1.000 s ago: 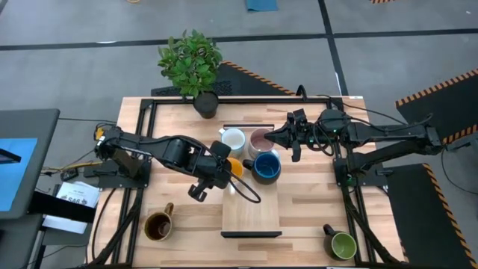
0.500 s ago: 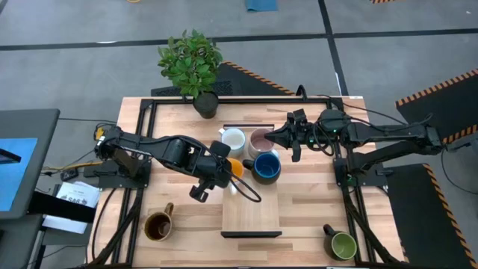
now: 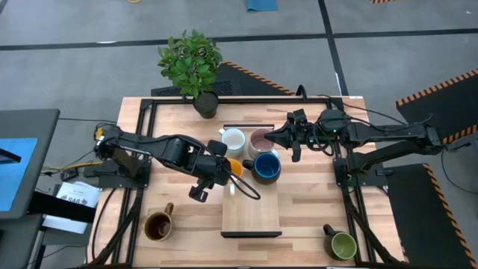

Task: Place coffee mugs
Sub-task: Put the yellow mug on the shelf

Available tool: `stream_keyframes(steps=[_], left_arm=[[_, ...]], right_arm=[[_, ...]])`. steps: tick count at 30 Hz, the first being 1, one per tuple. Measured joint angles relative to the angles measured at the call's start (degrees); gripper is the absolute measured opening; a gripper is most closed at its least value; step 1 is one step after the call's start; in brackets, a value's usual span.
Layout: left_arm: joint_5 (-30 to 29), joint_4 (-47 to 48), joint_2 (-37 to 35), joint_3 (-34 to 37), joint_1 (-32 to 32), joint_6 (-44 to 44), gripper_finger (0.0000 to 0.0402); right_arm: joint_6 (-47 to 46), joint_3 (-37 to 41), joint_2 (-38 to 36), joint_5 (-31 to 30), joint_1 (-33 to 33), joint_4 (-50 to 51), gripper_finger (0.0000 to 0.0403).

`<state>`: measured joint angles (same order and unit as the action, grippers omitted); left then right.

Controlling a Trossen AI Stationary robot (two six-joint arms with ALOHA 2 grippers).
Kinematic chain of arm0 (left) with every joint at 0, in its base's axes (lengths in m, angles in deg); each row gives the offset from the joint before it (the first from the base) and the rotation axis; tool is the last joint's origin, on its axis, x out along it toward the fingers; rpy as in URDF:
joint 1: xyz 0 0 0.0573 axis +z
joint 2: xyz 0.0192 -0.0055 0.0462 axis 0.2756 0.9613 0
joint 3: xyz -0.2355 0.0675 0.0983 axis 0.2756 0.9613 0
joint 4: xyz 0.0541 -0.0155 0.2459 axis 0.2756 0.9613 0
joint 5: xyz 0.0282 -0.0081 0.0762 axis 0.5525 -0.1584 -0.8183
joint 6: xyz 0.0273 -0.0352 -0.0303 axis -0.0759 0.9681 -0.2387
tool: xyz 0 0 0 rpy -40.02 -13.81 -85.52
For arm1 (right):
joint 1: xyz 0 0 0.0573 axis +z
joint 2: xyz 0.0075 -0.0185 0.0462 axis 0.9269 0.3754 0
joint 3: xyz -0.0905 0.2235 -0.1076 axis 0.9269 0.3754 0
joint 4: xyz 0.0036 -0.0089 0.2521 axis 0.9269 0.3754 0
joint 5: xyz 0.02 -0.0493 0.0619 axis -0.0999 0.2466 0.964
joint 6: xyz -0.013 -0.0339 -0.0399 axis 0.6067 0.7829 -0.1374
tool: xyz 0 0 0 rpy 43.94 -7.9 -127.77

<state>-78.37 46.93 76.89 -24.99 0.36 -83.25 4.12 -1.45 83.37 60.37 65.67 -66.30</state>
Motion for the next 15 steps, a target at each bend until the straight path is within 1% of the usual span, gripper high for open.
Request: stream_keyframes(steps=[6, 9, 12, 15], left_arm=[[-1.8, 0.8, -3.0, -1.8, 0.0, 2.8, 0.0119], [-1.9, 0.7, -5.4, -1.8, 0.0, 6.5, 0.0114], [-1.9, -0.7, -8.4, 0.7, -0.1, 11.9, 0.0086], [-2.7, -6.2, -12.8, 7.4, -1.4, 18.1, 0.003]], right_arm=[[0.0, 0.0, 0.0, 0.0, 0.0, 0.7, 0.004], [0.0, 0.0, 0.0, 0.0, 0.0, 0.9, 0.004], [0.0, 0.0, 0.0, 0.0, 0.0, 1.4, 0.004], [0.0, 0.0, 0.0, 0.0, 0.0, 1.7, 0.004]])
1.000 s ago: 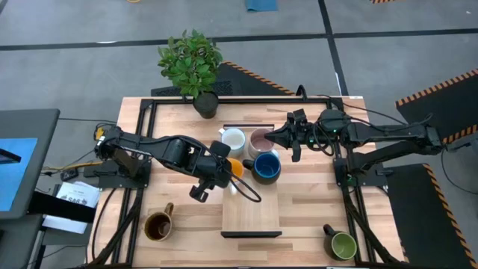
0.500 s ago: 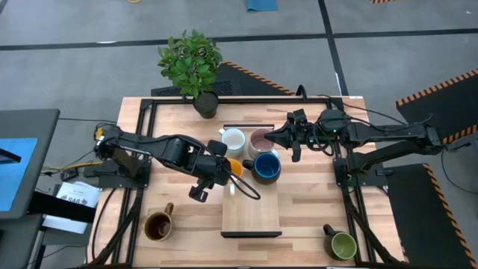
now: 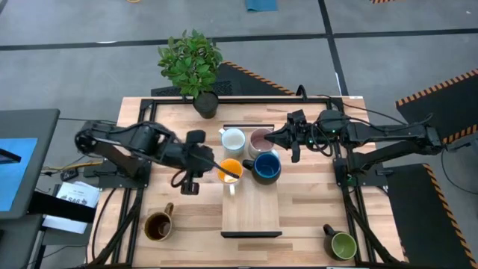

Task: Place coffee mugs
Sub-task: Put the yellow mug on the shelf

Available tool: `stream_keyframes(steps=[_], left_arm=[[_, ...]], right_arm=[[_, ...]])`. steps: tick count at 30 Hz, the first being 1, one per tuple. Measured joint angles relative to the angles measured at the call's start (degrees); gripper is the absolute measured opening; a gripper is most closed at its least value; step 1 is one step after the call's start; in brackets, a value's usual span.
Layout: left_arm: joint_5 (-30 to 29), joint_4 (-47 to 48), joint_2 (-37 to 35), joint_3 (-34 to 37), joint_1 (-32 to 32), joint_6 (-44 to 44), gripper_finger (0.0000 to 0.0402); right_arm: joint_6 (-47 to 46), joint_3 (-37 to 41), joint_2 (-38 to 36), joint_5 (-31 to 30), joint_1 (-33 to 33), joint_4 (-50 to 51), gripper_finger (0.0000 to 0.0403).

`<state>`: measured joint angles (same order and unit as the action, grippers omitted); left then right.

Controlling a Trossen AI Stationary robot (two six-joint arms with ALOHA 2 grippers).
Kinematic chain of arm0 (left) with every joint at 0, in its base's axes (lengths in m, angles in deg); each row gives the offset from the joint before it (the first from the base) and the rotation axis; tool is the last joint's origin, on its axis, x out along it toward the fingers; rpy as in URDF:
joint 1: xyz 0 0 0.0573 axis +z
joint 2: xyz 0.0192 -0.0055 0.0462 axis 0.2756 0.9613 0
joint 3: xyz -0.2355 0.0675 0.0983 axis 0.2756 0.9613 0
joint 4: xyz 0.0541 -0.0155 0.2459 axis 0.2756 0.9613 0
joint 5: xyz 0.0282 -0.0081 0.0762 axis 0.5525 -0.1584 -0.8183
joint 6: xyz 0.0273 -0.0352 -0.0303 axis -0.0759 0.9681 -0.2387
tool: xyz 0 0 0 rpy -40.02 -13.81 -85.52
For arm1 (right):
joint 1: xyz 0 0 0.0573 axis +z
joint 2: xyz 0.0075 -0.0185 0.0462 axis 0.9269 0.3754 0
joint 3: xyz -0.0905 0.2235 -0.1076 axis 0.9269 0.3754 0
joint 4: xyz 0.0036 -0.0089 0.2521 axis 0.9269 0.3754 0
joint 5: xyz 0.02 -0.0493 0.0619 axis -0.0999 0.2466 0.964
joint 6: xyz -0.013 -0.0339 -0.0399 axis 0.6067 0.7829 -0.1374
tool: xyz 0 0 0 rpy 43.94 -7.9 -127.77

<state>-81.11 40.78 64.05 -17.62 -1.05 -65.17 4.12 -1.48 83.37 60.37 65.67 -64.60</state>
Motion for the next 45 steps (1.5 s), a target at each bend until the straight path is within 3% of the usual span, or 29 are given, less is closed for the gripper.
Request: stream_keyframes(steps=[2, 9, 12, 15, 25, 30, 45], left_arm=[[-1.1, -5.8, -4.4, 6.9, -1.4, 4.4, 0.0009], [-4.4, -38.6, -18.6, 37.3, -5.3, 22.1, 0.0], [-4.6, -53.3, -20.8, 47.0, -6.2, 27.7, 0.0], [-4.6, -63.4, -20.4, 52.4, -7.0, 30.9, 0.0], [-4.0, -66.2, -14.2, 53.4, -7.8, 33.9, 0.0], [-1.1, -69.1, -10.5, 53.4, -5.8, 33.4, 0.0], [1.9, -69.8, -10.1, 53.4, -0.5, 28.8, 0.0]], right_arm=[[0.0, 0.0, 0.0, 0.0, 0.0, 0.0, 0.004], [0.0, 0.0, -0.3, 0.0, 0.0, -0.1, 0.0036], [0.0, 0.0, -1.4, 0.7, 0.0, -0.2, 0.0023], [1.3, 0.0, -2.9, 1.7, 0.2, 0.0, 0.0016], [4.8, 0.0, -5.8, 1.2, 1.8, 1.0, 0.0016], [6.5, 0.0, -5.7, 1.2, 1.8, 1.0, 0.0016], [7.1, 0.0, -5.7, 1.1, 1.8, 1.0, 0.0016]])
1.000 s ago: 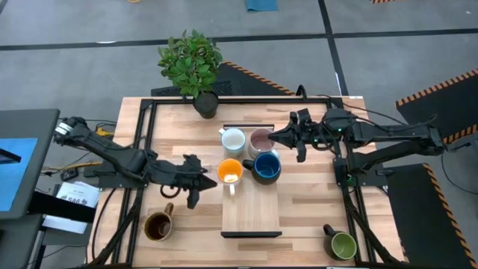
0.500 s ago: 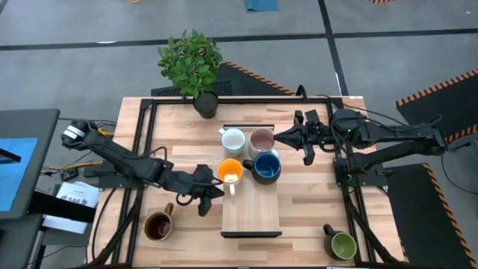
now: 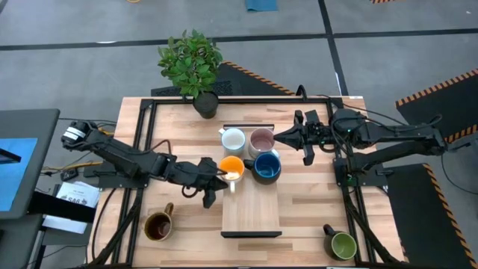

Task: Place coffee mugs
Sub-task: Put the yellow mug on the shelf, then put the green mug on the shelf

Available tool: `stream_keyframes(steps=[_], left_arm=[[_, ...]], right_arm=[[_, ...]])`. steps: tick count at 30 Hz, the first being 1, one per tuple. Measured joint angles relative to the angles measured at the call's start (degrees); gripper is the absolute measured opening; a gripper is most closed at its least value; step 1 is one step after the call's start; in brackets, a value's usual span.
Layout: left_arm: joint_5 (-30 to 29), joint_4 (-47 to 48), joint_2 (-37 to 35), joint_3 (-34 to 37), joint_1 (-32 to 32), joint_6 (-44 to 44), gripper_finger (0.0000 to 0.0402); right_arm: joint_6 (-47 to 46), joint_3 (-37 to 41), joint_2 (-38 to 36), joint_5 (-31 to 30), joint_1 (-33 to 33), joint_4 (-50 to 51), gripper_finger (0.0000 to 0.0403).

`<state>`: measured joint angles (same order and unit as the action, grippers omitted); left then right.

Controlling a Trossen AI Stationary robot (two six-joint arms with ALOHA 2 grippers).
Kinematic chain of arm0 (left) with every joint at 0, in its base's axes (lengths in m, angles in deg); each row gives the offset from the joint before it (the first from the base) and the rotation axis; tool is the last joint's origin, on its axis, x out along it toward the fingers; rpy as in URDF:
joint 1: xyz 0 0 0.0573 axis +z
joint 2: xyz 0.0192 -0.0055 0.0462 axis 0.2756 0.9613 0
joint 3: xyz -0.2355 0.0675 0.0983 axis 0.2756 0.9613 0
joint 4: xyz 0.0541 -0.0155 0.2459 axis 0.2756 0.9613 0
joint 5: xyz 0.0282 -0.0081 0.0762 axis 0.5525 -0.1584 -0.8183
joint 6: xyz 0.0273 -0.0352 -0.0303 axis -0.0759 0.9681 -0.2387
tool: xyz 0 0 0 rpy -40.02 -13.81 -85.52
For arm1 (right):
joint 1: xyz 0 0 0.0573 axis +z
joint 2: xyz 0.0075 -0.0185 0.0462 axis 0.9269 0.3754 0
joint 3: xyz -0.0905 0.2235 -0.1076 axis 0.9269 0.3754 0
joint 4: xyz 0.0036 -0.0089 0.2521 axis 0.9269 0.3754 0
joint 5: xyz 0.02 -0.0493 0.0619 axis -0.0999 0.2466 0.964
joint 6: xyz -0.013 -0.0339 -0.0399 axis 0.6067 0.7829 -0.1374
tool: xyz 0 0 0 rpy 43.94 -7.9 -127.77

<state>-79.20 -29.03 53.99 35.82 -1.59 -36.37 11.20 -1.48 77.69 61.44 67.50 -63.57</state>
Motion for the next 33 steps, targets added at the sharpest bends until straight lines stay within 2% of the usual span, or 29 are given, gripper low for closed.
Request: stream_keyframes(steps=[5, 9, 14, 16, 19, 25, 29, 33], left_arm=[[0.1, 0.0, 0.0, 0.0, 1.0, -1.1, 0.0], [3.4, 0.6, -0.4, 0.0, 1.3, -1.1, 0.0], [5.3, 5.6, -5.6, 0.0, 1.3, -1.4, 0.0], [3.7, 8.2, -8.9, 0.0, 1.5, -2.6, 0.0], [-1.6, 10.2, -15.1, 0.0, 1.8, -5.5, 0.0], [-9.4, 10.2, -26.3, -0.1, 4.1, -17.3, 0.0], [-10.2, 10.3, -31.3, -0.1, 7.1, -22.4, 0.0], [-10.2, 10.4, -33.6, -0.1, 8.7, -23.9, 0.0]], right_arm=[[0.0, 0.0, 0.0, 0.0, 0.0, 0.0, 0.0016], [0.0, 0.0, 0.0, 0.0, 0.0, 0.0, 0.0016], [-0.1, 0.0, 0.0, 0.0, 0.0, 0.0, 0.0018], [-0.2, 0.0, 0.0, 0.0, 0.0, 0.0, 0.0026], [-1.0, 0.0, 0.0, 0.0, 0.0, -0.3, 0.0042], [-2.1, 0.0, 0.0, 0.0, 0.0, -0.7, 0.005], [-2.1, 0.0, 0.0, 0.0, 0.0, -1.7, 0.0051], [-2.1, 0.0, 0.0, 0.0, 0.0, -1.7, 0.0052]])
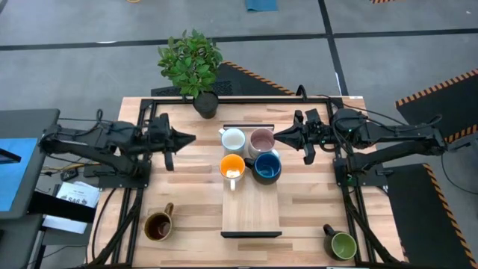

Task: Place coffee mugs
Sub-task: Put the green mug on the shelf

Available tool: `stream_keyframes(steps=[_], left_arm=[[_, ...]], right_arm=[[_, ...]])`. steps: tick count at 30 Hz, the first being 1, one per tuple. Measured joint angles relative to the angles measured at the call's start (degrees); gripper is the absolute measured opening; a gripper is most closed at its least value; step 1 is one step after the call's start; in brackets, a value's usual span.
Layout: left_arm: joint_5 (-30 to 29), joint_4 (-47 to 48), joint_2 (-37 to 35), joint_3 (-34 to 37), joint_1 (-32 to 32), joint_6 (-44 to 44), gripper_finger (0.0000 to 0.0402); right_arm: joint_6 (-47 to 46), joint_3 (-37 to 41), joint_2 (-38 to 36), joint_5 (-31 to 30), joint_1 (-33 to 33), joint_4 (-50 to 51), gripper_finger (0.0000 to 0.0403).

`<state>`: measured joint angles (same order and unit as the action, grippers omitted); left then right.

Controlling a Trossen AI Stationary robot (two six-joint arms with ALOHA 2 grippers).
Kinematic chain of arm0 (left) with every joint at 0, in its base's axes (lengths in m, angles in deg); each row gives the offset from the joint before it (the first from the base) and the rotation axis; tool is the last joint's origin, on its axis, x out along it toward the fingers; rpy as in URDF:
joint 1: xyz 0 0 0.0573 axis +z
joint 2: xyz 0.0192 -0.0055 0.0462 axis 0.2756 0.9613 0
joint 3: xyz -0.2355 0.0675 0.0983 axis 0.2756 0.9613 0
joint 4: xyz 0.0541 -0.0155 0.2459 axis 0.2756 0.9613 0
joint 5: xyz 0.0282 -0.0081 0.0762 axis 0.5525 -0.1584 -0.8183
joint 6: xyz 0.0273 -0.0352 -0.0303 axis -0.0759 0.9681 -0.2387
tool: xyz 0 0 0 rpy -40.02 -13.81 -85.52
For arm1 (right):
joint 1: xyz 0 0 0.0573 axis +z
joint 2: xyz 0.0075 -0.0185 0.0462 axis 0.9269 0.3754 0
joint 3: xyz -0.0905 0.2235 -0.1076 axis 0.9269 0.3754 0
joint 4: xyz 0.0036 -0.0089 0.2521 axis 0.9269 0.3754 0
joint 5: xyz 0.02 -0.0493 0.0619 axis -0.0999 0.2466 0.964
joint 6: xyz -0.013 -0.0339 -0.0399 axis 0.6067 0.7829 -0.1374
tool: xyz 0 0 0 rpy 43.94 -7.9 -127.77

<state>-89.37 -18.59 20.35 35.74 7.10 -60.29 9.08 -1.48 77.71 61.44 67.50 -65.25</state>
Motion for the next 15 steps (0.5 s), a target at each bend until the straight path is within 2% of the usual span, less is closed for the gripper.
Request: stream_keyframes(steps=[9, 13, 15], left_arm=[[0.1, 0.1, 0.2, 0.0, 0.5, -1.3, 0.0], [0.1, 0.0, 0.1, 0.0, 0.5, -0.9, 0.0], [0.1, 0.0, 0.0, 0.0, 0.5, -1.0, 0.0]], right_arm=[[-0.5, 0.0, 0.0, 0.0, 0.0, 0.0, 0.0053], [-8.7, 0.0, 0.1, 0.7, -0.1, -6.7, 0.0053], [-13.2, -0.7, -0.2, 4.3, -0.5, -8.3, 0.0053]])
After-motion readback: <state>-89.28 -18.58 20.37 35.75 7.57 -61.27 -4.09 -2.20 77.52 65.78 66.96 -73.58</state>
